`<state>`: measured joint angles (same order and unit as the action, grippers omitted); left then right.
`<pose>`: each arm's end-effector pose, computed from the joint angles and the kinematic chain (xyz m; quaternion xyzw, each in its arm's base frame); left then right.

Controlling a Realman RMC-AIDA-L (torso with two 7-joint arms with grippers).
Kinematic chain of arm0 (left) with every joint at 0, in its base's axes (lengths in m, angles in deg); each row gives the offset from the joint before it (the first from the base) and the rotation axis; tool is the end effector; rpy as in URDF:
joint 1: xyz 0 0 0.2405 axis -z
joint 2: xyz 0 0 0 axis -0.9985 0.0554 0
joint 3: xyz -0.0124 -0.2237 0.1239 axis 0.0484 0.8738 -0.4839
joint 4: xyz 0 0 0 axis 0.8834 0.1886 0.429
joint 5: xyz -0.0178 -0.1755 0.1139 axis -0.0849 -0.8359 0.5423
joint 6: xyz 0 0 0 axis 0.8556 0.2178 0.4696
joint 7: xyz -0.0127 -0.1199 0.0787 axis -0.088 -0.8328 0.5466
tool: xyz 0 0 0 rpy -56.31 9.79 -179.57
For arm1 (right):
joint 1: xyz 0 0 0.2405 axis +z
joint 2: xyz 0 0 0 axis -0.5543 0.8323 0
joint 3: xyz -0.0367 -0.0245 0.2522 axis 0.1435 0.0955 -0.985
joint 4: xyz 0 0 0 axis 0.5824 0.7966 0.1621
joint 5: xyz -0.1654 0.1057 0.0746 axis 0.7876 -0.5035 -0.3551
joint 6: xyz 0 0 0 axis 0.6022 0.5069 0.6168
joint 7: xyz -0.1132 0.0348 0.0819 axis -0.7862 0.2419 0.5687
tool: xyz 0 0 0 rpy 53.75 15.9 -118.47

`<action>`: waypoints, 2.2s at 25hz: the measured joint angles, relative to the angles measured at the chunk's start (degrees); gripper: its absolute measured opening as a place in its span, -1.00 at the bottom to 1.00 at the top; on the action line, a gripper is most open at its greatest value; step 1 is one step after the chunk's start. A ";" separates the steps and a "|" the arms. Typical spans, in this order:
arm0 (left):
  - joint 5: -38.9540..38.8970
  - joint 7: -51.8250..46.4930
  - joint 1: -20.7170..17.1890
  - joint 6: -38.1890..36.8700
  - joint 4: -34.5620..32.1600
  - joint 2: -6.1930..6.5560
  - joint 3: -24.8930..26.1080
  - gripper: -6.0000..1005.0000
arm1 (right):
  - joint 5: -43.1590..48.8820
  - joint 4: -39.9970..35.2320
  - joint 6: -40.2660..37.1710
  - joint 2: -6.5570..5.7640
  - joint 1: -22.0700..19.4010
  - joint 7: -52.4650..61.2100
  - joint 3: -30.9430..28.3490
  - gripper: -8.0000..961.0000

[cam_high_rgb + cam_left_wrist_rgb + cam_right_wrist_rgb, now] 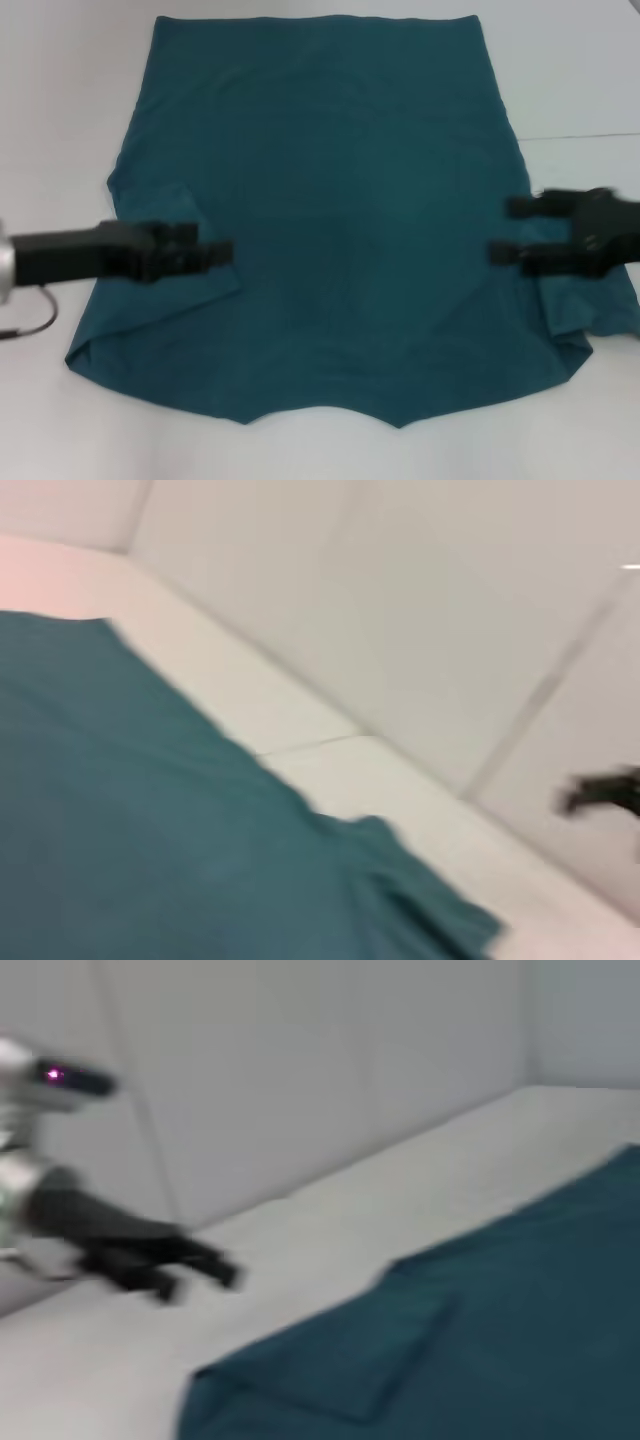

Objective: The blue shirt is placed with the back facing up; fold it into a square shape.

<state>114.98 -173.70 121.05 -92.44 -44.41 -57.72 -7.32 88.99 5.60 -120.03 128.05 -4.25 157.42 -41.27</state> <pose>-0.2304 0.3577 0.0381 -0.9051 -0.3337 -0.2411 0.1067 0.2532 0.3337 0.0903 -0.9263 0.2434 0.2230 0.1816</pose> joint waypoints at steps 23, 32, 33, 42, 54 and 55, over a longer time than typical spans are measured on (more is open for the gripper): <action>4.88 7.63 -1.48 -15.47 2.37 0.74 0.47 0.59 | 45.46 -27.69 -4.06 0.68 1.28 29.00 5.46 0.84; 4.88 7.85 -1.72 -14.80 2.88 0.36 0.06 0.59 | 47.48 -19.61 5.37 1.21 0.66 35.59 11.36 0.85; 4.88 7.85 -1.72 -14.76 2.90 0.32 0.06 0.59 | 47.49 -18.67 6.67 1.26 0.67 36.09 11.81 0.84; 4.88 7.50 -1.74 -13.92 3.03 -0.03 0.10 0.59 | 47.59 -11.30 15.21 1.16 1.33 38.62 14.77 0.84; 4.87 7.40 -1.34 -12.36 3.12 -0.58 -0.11 0.59 | 47.57 -5.71 20.45 1.32 2.88 38.72 14.90 0.84; 4.87 7.41 -1.34 -12.32 3.12 -0.60 -0.14 0.59 | 47.57 -5.29 20.68 1.32 3.03 38.73 14.91 0.84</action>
<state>119.86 -166.30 119.71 -104.76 -41.29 -58.33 -7.46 136.57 0.31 -99.35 129.37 -1.21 196.15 -26.36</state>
